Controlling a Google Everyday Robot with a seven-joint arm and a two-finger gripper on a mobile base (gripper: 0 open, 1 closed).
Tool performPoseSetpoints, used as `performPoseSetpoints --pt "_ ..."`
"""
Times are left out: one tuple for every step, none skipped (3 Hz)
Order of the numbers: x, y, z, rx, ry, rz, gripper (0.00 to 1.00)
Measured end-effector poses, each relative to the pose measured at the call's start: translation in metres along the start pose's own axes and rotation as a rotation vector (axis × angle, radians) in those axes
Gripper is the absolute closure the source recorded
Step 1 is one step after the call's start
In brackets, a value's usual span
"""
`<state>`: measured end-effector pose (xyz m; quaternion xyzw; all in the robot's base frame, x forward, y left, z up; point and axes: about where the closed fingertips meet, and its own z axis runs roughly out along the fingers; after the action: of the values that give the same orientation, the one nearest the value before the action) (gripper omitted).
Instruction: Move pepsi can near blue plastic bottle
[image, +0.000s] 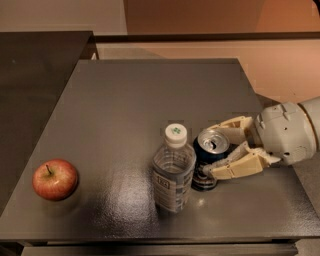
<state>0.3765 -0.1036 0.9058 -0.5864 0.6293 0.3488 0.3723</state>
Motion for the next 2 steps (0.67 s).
performPoseSetpoints --pt "-0.0015 0.0003 0.0013 -0.001 0.002 -0.003 0.12" --pt "-0.0027 0.0008 0.0025 -0.003 0.004 -0.005 0.0"
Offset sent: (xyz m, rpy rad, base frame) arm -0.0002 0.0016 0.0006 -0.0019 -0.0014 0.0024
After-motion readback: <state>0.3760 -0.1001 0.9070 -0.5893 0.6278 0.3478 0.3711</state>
